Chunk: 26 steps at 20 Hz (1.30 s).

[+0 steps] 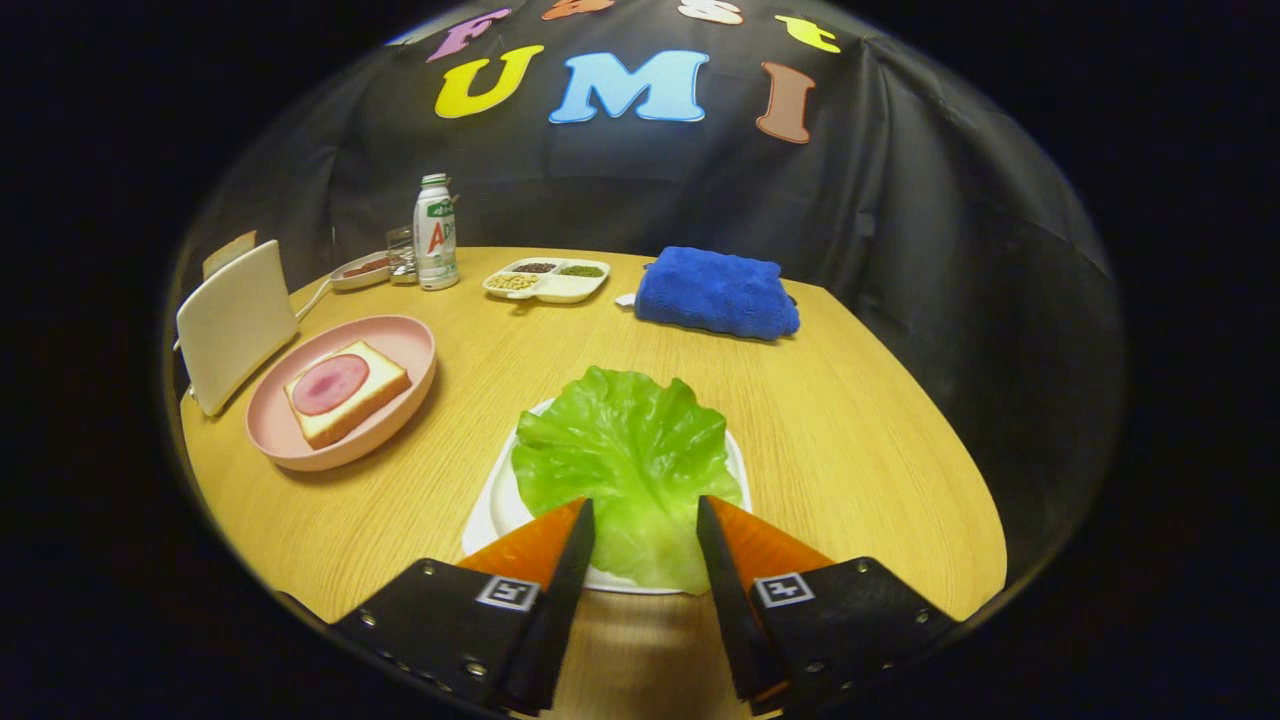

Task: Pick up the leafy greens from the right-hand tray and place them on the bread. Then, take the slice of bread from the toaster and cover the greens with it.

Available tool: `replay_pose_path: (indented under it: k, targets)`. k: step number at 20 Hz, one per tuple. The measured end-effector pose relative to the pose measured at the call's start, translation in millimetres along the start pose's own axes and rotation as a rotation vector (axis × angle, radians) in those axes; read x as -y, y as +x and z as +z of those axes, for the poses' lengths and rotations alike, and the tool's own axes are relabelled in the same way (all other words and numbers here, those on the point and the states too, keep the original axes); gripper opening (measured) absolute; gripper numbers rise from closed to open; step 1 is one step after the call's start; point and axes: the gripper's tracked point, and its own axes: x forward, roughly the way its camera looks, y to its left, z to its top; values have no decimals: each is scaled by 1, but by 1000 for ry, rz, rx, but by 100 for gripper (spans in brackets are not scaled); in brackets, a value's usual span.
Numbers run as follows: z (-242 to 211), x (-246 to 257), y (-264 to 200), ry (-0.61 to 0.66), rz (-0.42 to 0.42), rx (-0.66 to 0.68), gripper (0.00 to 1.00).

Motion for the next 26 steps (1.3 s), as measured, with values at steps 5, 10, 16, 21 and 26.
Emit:
replay_pose_path:
  k: [5,10,16,21,26]
  targets:
    - [-4,0,0,34,23,-29,58]
    - [-1,3,8,101,11,-27,10]
    - [12,-5,4,108,3,-19,10]
    - [13,-14,-4,151,30,1,0]
    - [38,-32,-17,213,81,65,0]
